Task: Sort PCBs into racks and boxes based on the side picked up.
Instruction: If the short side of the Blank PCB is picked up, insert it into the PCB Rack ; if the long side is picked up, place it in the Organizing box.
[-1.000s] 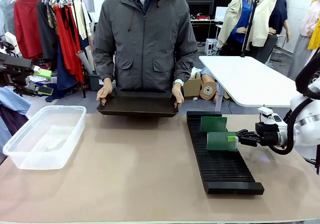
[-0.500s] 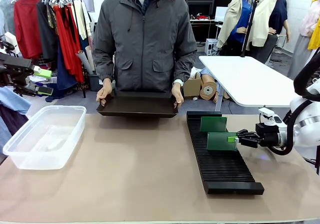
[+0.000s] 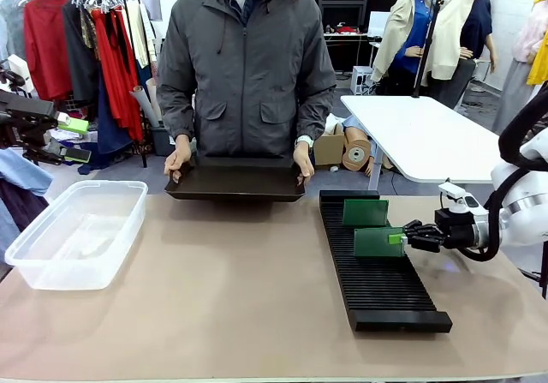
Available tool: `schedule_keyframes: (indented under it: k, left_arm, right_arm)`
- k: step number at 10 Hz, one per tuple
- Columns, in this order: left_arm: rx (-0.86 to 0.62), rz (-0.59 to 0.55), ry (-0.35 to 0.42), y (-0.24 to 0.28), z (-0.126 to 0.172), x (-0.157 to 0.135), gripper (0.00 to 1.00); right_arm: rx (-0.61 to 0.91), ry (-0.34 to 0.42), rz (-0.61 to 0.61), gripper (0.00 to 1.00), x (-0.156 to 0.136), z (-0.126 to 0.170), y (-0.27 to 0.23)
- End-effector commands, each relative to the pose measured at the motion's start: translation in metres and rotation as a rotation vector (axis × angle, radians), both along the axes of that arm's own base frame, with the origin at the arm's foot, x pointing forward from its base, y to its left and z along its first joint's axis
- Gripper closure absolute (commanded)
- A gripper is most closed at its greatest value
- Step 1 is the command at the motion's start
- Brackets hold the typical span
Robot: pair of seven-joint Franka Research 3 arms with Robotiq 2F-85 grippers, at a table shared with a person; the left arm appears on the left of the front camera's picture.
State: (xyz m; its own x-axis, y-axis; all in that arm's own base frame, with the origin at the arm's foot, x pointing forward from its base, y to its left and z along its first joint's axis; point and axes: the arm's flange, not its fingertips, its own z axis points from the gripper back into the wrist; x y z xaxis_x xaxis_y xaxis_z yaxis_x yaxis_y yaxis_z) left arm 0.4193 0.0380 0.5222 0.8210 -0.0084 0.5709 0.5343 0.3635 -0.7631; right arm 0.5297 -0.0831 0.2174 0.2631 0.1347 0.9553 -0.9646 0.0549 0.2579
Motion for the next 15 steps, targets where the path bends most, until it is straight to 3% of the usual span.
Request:
schedule_keyframes:
  k: [1,6,11,15]
  left_arm:
    - [-0.01,-0.003,0.009,0.0,0.002,-0.001,0.0]
    - [-0.01,-0.003,0.009,0.0,0.002,-0.001,0.0]
    - [-0.01,-0.003,0.009,0.0,0.002,-0.001,0.0]
    - [-0.01,-0.003,0.009,0.0,0.002,-0.001,0.0]
  right_arm:
    - [-0.066,-0.01,0.008,1.0,0.005,-0.009,0.003]
    - [-0.02,0.016,-0.014,1.0,0.004,-0.008,-0.003]
    - [0.026,-0.03,-0.01,0.01,-0.002,0.005,-0.006]
    - [0.029,-0.03,-0.005,0.0,-0.003,0.01,-0.003]
